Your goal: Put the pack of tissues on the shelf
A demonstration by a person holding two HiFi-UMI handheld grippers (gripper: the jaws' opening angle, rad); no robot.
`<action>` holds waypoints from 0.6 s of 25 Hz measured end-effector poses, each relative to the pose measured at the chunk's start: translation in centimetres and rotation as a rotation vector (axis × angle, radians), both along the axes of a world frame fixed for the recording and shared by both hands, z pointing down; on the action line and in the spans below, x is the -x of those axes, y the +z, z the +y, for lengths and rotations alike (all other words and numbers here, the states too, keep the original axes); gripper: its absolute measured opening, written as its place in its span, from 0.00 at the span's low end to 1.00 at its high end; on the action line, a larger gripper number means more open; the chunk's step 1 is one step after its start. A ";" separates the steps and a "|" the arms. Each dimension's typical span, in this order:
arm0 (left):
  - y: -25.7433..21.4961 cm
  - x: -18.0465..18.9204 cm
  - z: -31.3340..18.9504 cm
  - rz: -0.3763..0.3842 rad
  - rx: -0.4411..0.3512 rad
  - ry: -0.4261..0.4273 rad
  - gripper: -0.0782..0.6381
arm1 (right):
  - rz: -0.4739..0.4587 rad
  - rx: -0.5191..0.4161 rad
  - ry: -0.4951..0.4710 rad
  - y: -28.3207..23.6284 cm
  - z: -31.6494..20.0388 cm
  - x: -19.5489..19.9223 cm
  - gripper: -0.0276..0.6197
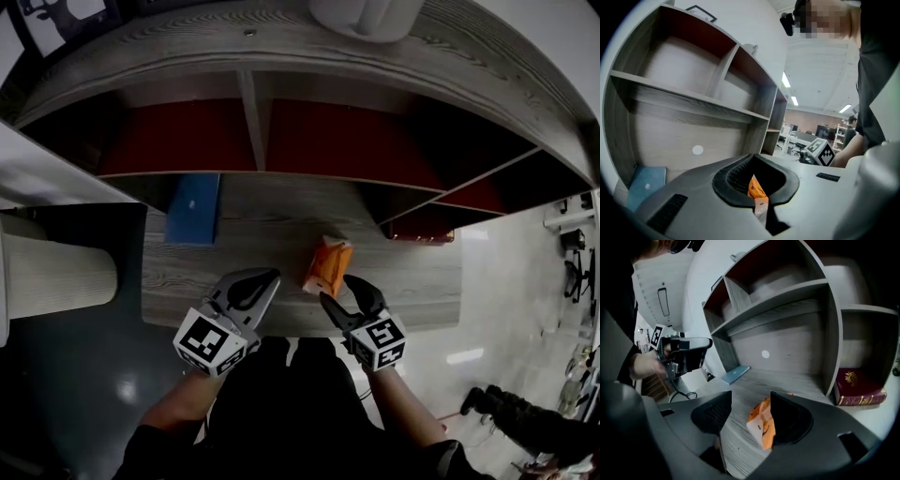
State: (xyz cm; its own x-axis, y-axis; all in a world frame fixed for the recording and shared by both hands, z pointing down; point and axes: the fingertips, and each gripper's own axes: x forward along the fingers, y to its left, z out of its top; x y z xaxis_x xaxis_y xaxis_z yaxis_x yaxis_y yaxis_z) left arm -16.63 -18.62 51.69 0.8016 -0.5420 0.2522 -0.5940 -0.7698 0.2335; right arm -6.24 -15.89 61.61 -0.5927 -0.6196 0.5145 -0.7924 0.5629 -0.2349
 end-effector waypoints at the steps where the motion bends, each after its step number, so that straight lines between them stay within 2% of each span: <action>1: 0.6 -0.1 0.0 -0.002 0.007 0.003 0.13 | 0.016 0.010 0.009 1.2 0.1 -0.2 0.37; 6: 2.4 -0.8 -0.2 0.000 0.045 0.008 0.13 | 0.066 0.046 0.088 6.0 -0.2 -1.6 0.39; 13: 4.6 -0.3 0.8 -0.010 0.094 0.021 0.13 | 0.142 0.073 0.113 10.3 -0.2 -1.6 0.38; 15: 4.8 0.0 0.8 -0.010 0.100 0.023 0.13 | 0.162 0.087 0.123 11.0 -0.1 -1.7 0.34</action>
